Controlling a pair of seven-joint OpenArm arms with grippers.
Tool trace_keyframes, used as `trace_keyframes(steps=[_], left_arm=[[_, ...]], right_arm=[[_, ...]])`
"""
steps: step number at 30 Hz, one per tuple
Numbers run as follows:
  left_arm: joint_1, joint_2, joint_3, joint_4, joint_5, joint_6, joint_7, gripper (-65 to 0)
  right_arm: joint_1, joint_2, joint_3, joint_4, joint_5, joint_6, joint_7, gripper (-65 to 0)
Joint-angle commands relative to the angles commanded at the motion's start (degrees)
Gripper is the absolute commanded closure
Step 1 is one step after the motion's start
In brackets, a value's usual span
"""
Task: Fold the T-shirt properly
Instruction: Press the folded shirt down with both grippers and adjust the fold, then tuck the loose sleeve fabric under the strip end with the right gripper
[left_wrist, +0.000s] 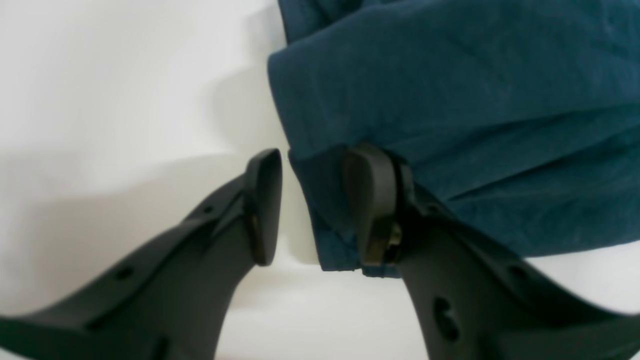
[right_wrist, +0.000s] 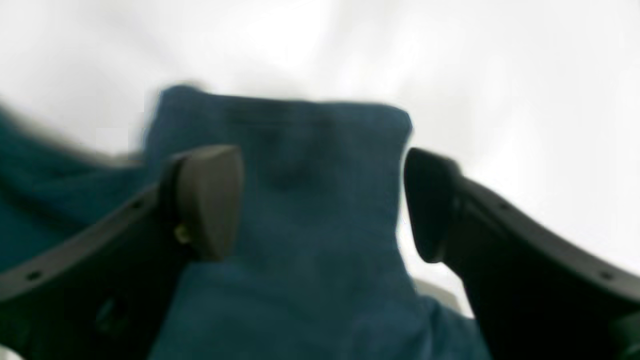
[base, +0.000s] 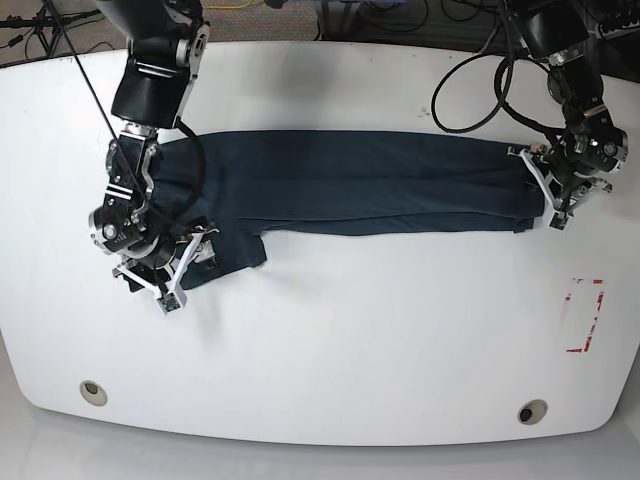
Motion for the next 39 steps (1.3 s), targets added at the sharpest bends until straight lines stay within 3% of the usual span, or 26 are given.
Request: trace_keyframes(steps=[8, 16, 23, 27, 33, 39], left_arm=[[0.00, 0.00, -0.18, 0.00, 0.00, 0.00, 0.00, -21.5], [0.09, 0.00, -0.26, 0.00, 0.00, 0.00, 0.00, -21.5], [0.09, 0.00, -0.26, -0.09, 0.00, 0.00, 0.00, -21.5], [0.09, -0.09, -0.26, -0.18, 0.00, 0.00, 0.00, -21.5], [0.09, -0.09, -0.26, -0.09, 0.00, 0.00, 0.00, -21.5], [0.09, -0.09, -0.26, 0.00, 0.00, 0.00, 0.00, -21.5]], right_arm=[[6.24, 2.99, -0.09, -18.37, 0.00, 0.00, 11.08, -47.4], [8.09, 4.48, -0.09, -25.58, 0.00, 0.00, 15.56, -47.4], [7.38, 4.13, -0.09, -25.76, 0.00, 0.00, 15.74, -46.0], [6.42, 3.34, -0.09, -25.76, 0.00, 0.00, 16.09, -34.9], [6.15, 2.64, -0.18, -25.76, 0.00, 0.09, 16.09, -2.5], [6.15, 2.46, -0.18, -24.35, 0.53, 0.31, 15.91, 0.0]])
